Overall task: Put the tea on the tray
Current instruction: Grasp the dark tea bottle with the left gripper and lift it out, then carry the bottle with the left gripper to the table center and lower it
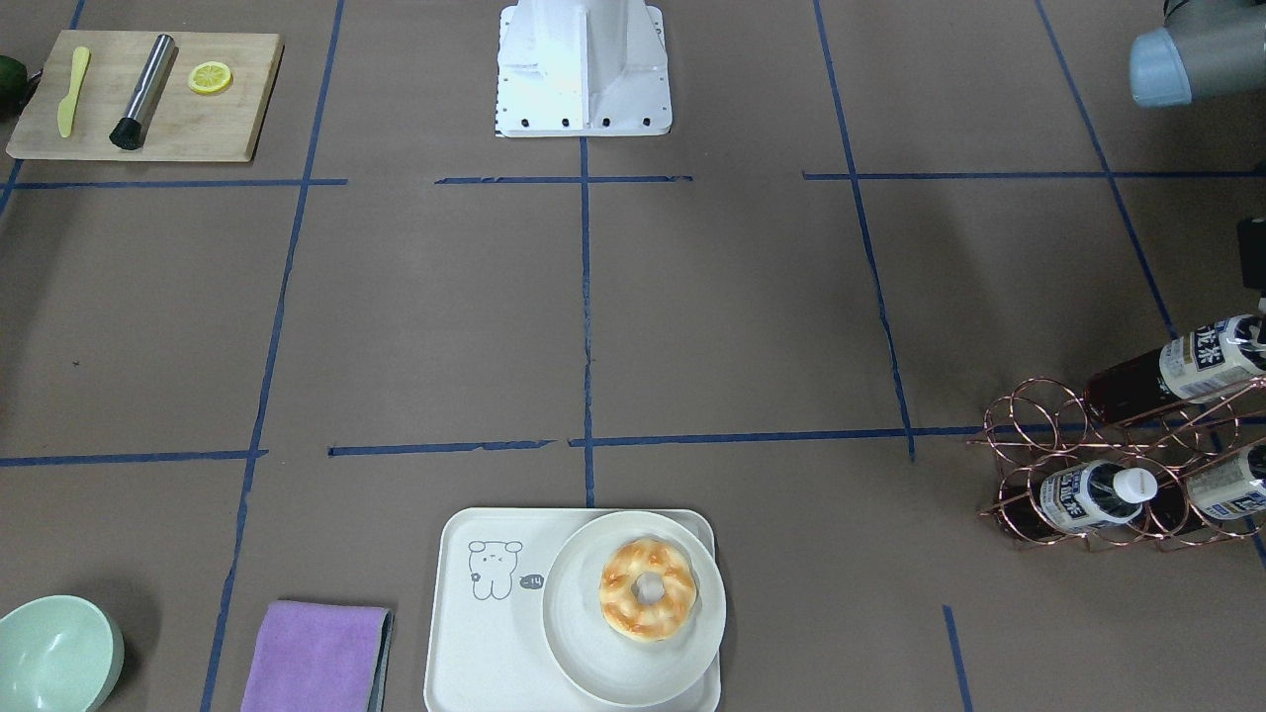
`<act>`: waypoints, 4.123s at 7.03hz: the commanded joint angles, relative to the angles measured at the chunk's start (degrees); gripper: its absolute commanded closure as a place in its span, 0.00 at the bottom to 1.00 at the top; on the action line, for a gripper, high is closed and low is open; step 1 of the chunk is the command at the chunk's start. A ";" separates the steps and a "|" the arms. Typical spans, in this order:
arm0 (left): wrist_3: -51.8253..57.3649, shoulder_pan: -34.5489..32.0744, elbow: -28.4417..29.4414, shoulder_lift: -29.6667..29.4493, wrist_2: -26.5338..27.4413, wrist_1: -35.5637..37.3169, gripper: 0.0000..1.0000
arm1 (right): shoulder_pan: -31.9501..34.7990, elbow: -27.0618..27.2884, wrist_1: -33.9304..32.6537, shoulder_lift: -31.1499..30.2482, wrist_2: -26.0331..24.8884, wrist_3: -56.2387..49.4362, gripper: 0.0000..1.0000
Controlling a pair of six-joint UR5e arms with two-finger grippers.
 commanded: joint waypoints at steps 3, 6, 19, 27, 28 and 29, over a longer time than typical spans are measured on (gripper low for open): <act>-0.09 -4.06 -7.86 2.70 -3.18 4.78 1.00 | 0.00 -0.06 -0.04 0.00 0.09 0.00 0.00; -0.26 -0.84 -18.66 2.79 -2.57 17.60 1.00 | 0.00 0.38 0.05 -0.53 0.26 -0.09 0.00; -20.39 46.65 0.10 -43.87 36.28 52.19 1.00 | 0.00 0.64 -0.04 -0.09 0.09 -0.18 0.00; -20.48 48.41 3.37 -45.11 36.90 50.59 0.98 | 0.00 0.47 -0.04 0.00 0.09 -0.18 0.00; -20.48 48.84 3.37 -45.11 36.98 50.50 0.92 | 0.00 0.47 -0.04 0.00 0.09 -0.18 0.00; -20.65 49.11 3.37 -45.11 36.98 50.50 0.81 | 0.00 0.38 -0.04 -0.09 0.09 -0.18 0.00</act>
